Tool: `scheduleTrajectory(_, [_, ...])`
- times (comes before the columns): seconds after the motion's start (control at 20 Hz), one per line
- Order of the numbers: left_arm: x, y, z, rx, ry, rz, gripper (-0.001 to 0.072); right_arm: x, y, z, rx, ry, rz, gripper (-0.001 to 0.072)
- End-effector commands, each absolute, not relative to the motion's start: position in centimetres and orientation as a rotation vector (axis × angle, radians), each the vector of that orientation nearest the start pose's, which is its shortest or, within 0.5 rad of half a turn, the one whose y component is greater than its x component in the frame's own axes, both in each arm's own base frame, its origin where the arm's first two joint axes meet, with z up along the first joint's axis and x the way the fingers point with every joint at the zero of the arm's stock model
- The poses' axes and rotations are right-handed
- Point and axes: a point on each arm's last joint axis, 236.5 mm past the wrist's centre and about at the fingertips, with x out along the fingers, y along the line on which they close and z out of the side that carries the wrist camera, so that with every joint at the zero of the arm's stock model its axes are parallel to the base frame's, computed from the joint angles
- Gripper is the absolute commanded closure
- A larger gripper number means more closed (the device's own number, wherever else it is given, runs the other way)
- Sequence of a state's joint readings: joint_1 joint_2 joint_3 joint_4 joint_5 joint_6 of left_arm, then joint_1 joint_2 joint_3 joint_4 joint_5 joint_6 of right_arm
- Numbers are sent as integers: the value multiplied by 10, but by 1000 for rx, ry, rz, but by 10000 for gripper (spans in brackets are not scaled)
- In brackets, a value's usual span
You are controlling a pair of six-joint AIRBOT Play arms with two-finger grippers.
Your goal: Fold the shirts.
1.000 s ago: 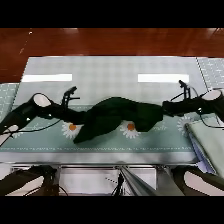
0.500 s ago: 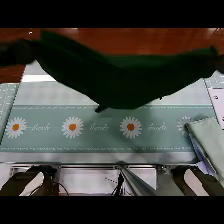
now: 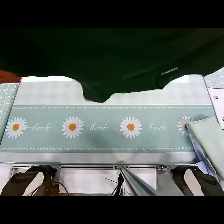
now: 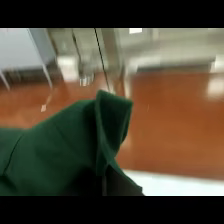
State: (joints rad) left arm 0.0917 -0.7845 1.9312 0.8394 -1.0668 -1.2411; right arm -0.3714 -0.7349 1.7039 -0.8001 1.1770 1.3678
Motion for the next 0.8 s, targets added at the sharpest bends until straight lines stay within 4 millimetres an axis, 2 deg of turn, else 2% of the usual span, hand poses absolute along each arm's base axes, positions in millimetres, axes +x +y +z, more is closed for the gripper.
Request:
scheduleTrajectory(0.0, [151, -116, 601, 86, -351, -489, 673, 228, 65, 525, 165, -78, 293, 666])
scheduleTrajectory(0.1, [144, -111, 595, 120, -336, -451, 673, 219, 63, 539, 155, -122, 269, 667])
scheduleTrajectory(0.2, [158, -100, 562, 133, -186, -404, 673, 222, 50, 533, 150, -97, 207, 667])
scheduleTrajectory(0.25, [170, -95, 534, 92, -60, -388, 673, 228, 40, 522, 144, -54, 166, 667])
scheduleTrajectory(0.35, [189, -94, 465, 8, 222, -405, 673, 246, 26, 480, 109, 118, 125, 667])
scheduleTrajectory(0.45, [203, -105, 400, -64, 469, -469, 673, 268, 20, 419, 104, 376, 152, 667])
scheduleTrajectory(0.55, [218, -118, 348, -142, 635, -542, 673, 294, 10, 370, 142, 578, 179, 668])
scheduleTrajectory(0.65, [236, -121, 289, -225, 796, -558, 673, 333, -4, 337, 190, 677, 187, 668])
scheduleTrajectory(0.75, [253, -120, 228, -318, 913, -528, 672, 377, -15, 294, 196, 778, 185, 668])
